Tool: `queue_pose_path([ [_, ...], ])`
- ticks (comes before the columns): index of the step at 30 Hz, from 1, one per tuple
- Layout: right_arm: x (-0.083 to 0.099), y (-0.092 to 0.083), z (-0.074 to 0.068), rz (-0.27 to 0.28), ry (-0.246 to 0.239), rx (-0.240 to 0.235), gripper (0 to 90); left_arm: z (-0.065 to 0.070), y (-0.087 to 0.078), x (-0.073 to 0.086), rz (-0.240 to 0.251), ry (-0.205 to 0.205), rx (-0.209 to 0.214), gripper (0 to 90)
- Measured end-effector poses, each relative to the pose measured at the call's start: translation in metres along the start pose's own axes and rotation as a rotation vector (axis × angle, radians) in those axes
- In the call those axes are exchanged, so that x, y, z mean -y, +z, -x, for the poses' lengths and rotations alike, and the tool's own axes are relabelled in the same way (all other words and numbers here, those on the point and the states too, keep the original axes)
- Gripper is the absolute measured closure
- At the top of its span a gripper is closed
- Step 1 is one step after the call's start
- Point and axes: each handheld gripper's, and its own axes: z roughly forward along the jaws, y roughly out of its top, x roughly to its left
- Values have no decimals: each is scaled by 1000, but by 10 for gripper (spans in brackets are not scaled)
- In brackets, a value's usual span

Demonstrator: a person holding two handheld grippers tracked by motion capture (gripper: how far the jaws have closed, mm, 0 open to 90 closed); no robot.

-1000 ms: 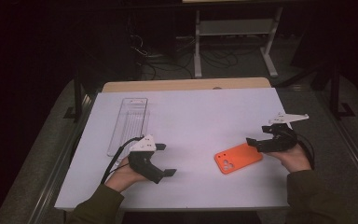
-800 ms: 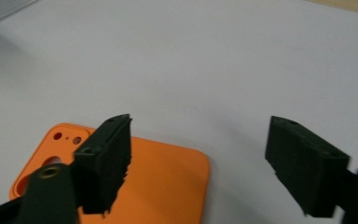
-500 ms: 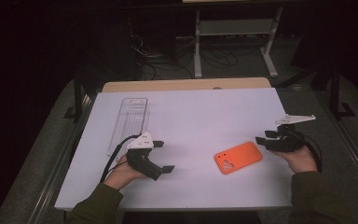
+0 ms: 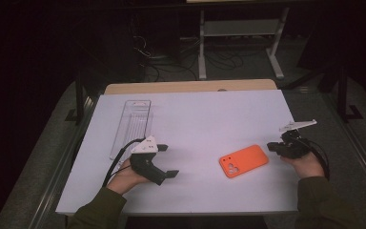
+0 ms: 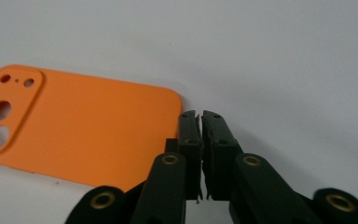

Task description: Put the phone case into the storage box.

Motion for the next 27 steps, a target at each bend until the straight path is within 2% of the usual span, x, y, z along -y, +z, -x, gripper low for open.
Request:
queue_pose_path([
  [7,2,6,-3,-49,-35,0,879,-1,-1,0,2,2,3,0],
  [13,2,12,-5,-66,-49,0,878,-1,-1,0,-1,1,5,0],
  [14,2,13,-5,-65,-63,5,878,-1,-2,0,-4,5,5,0],
  [15,3,13,-5,-72,-51,4,878,-1,-2,0,-1,4,6,0],
  [19,3,16,-5,-70,-73,6,877,-1,-2,0,5,2,8,0],
  [21,3,16,-6,-81,-63,1,877,-1,-2,0,4,2,8,0],
  [23,2,18,-6,-72,-83,3,877,-1,-2,1,7,-2,10,0],
  [27,3,18,-7,-86,-71,2,877,-1,-2,1,8,1,8,0],
])
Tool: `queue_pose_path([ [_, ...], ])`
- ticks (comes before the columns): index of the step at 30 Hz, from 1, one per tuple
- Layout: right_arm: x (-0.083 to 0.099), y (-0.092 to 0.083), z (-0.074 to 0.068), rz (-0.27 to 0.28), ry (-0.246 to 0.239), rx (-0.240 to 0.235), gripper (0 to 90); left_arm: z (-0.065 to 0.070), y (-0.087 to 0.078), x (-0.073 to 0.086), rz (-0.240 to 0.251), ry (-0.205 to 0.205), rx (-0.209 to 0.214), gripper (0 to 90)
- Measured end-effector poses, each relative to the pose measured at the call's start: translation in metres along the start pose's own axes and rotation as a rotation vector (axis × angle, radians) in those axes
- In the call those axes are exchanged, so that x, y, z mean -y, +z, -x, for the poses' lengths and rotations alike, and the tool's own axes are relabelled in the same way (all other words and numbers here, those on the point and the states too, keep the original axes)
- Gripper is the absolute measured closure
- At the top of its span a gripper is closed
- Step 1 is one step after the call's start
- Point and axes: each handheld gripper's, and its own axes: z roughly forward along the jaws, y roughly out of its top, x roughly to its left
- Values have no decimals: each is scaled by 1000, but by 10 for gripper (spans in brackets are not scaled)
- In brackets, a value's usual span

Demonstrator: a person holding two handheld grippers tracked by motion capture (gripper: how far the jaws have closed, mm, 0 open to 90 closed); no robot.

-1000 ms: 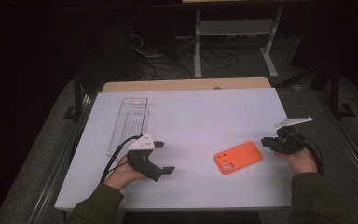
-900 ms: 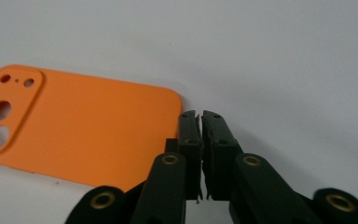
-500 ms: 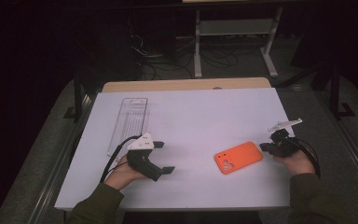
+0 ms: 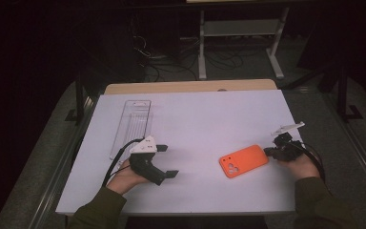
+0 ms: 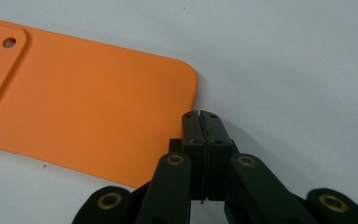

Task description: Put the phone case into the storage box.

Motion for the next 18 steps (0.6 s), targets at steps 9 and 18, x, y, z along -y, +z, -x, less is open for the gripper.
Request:
queue_pose_path([
  [9,-1,0,-1,-2,11,-14,878,0,0,0,1,-5,1,0],
  [18,-3,2,-6,-4,-4,-40,878,1,0,0,2,-8,2,0],
])
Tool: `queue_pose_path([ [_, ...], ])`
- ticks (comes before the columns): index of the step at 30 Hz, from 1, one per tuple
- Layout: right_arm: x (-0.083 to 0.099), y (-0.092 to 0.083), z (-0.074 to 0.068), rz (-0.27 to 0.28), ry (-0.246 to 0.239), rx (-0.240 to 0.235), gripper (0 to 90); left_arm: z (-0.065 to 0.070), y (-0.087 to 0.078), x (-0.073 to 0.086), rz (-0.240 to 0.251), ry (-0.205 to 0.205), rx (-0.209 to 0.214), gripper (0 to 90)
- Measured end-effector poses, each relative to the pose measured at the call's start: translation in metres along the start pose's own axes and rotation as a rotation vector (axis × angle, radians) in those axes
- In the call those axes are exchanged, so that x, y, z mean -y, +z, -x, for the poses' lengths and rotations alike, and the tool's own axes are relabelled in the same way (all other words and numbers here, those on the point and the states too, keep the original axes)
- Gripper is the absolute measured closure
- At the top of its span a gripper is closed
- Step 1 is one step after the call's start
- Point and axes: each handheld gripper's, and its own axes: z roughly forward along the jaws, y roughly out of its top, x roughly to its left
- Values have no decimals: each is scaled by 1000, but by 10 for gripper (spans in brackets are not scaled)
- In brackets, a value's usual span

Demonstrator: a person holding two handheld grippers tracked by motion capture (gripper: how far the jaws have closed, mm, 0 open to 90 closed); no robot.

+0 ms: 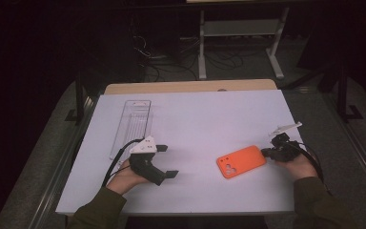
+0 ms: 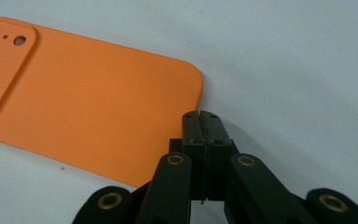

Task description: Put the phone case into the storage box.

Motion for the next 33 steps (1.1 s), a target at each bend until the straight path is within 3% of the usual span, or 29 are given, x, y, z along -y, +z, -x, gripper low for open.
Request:
queue_pose_path([
  [18,-4,3,-10,0,-13,-62,878,0,0,0,-6,3,1,0],
  [33,-12,9,-26,20,-58,-90,879,0,0,0,-3,4,-2,0],
])
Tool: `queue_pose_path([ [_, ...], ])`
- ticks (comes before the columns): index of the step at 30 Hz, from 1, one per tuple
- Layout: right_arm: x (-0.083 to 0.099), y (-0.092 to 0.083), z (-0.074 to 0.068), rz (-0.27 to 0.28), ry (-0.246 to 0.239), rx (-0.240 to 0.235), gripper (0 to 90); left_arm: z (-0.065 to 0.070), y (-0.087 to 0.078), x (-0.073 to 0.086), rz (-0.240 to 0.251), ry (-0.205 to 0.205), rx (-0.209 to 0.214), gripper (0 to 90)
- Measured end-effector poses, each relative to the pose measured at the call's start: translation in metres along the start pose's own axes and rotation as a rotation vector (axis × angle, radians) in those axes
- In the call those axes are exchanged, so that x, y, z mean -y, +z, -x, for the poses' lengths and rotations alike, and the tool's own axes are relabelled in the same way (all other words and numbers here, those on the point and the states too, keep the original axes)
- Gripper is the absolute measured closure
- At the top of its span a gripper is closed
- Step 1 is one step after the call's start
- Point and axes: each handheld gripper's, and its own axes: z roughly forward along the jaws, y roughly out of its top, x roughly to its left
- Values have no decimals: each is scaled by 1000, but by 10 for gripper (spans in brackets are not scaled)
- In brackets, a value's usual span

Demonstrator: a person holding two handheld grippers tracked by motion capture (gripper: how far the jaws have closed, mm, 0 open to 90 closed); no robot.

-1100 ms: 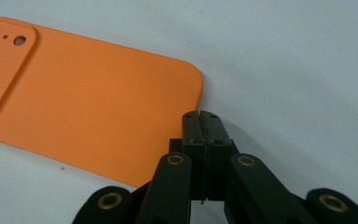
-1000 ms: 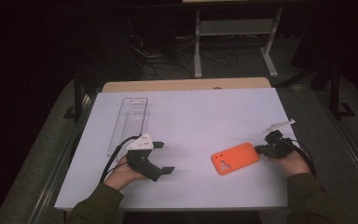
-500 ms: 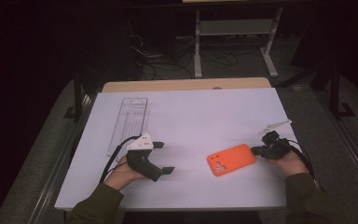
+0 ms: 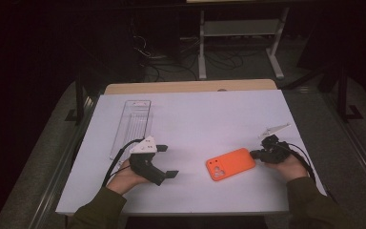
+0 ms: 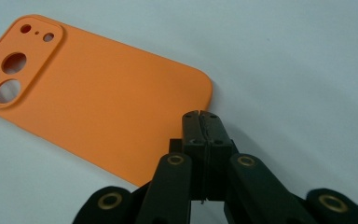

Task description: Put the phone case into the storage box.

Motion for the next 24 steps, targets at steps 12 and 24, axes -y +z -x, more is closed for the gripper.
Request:
queue_pose_path([
  [12,-10,10,-16,15,-36,-28,880,0,0,0,-7,5,-1,0],
  [24,-23,20,-40,23,-104,-65,880,0,0,0,-8,5,0,0],
])
